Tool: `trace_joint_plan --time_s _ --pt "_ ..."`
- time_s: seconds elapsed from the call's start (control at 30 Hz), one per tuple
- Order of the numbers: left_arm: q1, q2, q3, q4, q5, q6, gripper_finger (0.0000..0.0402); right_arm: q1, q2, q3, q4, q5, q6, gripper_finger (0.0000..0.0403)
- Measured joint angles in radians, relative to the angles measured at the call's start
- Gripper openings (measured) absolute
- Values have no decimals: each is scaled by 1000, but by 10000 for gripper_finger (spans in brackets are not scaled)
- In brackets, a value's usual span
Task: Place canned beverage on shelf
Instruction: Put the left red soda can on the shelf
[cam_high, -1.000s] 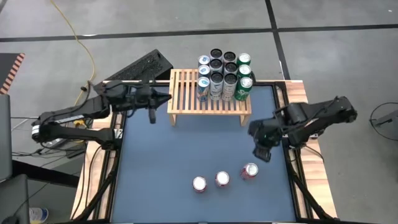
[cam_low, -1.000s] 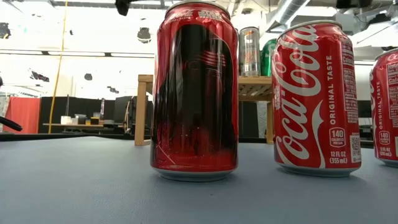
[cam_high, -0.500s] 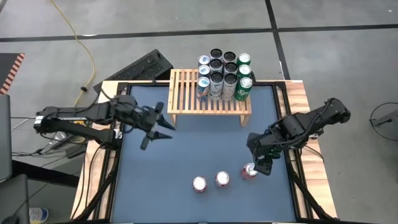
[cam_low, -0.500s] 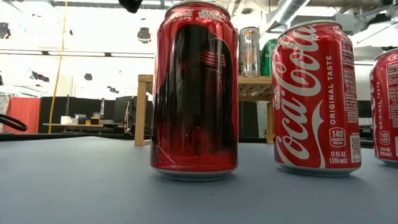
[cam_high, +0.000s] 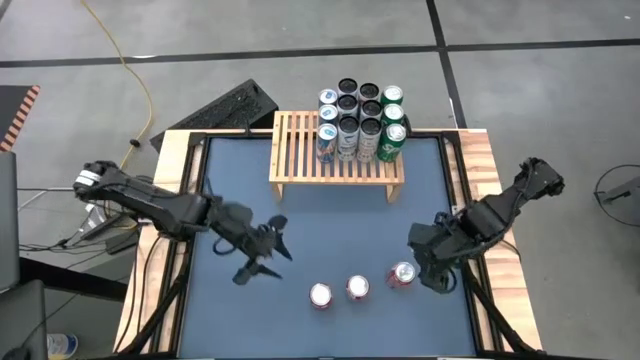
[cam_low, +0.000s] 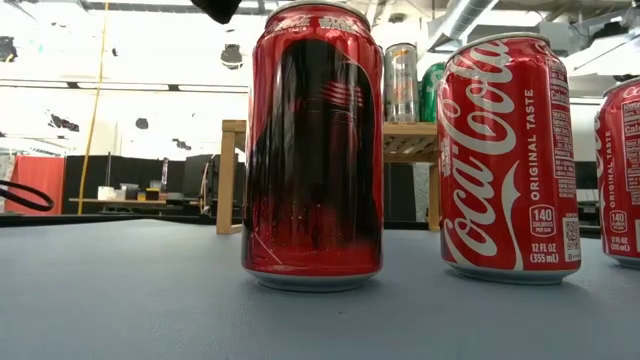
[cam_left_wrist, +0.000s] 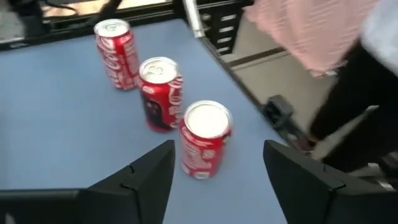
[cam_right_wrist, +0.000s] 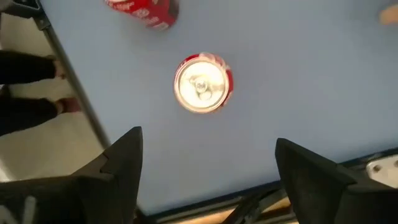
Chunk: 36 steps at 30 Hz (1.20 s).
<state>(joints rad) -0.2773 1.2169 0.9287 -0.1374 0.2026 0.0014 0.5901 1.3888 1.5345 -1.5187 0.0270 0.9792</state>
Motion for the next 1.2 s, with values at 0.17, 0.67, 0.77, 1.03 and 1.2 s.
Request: trace_joint_plan --time_s 0.17,0.67,0.77,1.03,1.2 --pt "-62 128 0 172 -180 -93 273 60 3 0 0 74 13 302" --pt "-112 406 0 508 -246 -322 295 217 7 -1 2 186 130 301" --pt "-133 407 0 462 -309 -311 295 227 7 -1 1 194 132 301" --pt "-218 407 0 495 -480 -327 295 228 7 -1 1 249 121 301" --pt "-269 461 19 479 -612 -350 295 228 7 -1 1 264 115 301"
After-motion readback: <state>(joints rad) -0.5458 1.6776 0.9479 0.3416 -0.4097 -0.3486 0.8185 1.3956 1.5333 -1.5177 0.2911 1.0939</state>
